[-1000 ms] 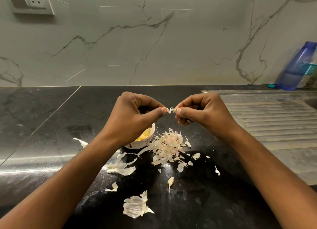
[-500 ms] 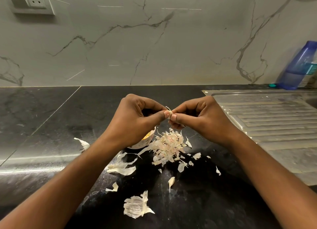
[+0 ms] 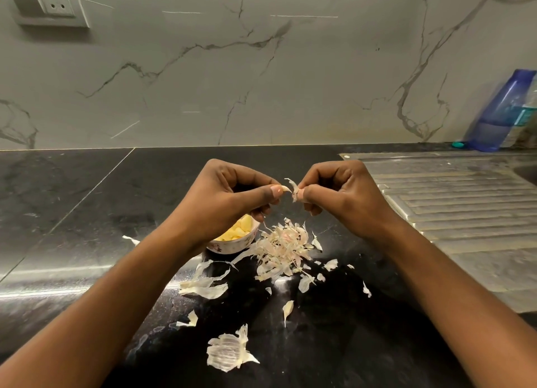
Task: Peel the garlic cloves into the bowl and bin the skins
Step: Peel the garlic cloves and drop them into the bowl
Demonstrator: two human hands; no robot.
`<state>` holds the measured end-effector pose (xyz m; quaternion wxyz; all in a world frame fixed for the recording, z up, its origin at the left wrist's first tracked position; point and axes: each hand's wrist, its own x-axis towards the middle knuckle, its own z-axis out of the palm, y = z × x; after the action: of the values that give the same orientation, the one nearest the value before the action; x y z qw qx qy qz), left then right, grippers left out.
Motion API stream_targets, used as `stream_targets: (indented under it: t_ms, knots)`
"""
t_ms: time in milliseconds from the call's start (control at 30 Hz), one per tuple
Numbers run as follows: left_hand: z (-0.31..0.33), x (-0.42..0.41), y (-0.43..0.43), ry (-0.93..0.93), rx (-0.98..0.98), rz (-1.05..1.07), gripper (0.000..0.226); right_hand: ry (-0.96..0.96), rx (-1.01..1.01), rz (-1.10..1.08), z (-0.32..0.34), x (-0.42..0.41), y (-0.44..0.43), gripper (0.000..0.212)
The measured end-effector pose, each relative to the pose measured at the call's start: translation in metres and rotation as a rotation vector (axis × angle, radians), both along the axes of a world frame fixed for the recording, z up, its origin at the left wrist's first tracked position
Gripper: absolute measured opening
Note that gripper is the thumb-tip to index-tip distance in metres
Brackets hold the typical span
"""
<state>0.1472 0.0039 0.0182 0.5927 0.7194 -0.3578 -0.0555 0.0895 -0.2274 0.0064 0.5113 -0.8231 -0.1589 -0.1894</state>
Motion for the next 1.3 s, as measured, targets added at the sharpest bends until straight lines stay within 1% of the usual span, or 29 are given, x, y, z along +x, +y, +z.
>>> stream_targets:
  t_ms: [133,300,400,467,533,633,800,900,1000,1200,1300]
  knots:
    - [0.000,0.001,0.000,-0.063,0.006,0.026,0.028,0.000,0.016,-0.053,0.001,0.002,-0.003,0.017]
    - [0.001,0.000,0.000,-0.120,0.006,0.027,0.027,0.060,-0.038,-0.019,0.002,0.001,-0.003,0.031]
    - [0.000,0.001,0.001,-0.151,0.029,0.043,0.029,0.060,-0.111,-0.042,0.001,0.001,-0.002,0.026]
    - [-0.001,0.001,0.001,-0.176,0.043,0.057,0.028,0.072,-0.114,-0.044,0.000,0.000,-0.003,0.018]
    - [-0.002,0.002,0.000,-0.217,0.059,0.086,0.021,0.084,-0.096,-0.035,0.002,-0.001,-0.003,0.010]
    - [-0.004,0.002,-0.001,-0.296,0.077,0.120,0.013,0.109,-0.051,-0.004,0.003,-0.002,-0.002,0.010]
    - [-0.005,0.002,0.000,-0.382,0.110,0.119,0.014,0.160,0.001,0.046,0.004,-0.003,-0.002,0.010]
    - [-0.005,0.001,-0.001,-0.397,0.116,0.126,0.014,0.169,0.002,0.057,0.003,-0.003,-0.003,0.011]
    - [-0.001,0.001,0.003,-0.368,0.133,0.150,0.013,0.171,-0.026,0.040,0.002,-0.001,-0.004,0.018]
    - [0.019,0.011,0.024,-0.292,0.272,0.140,0.017,0.204,-0.090,0.040,0.000,0.001,-0.004,0.028]
    - [0.026,0.016,0.035,-0.255,0.328,0.144,0.016,0.223,-0.092,0.034,0.000,-0.001,-0.002,0.026]
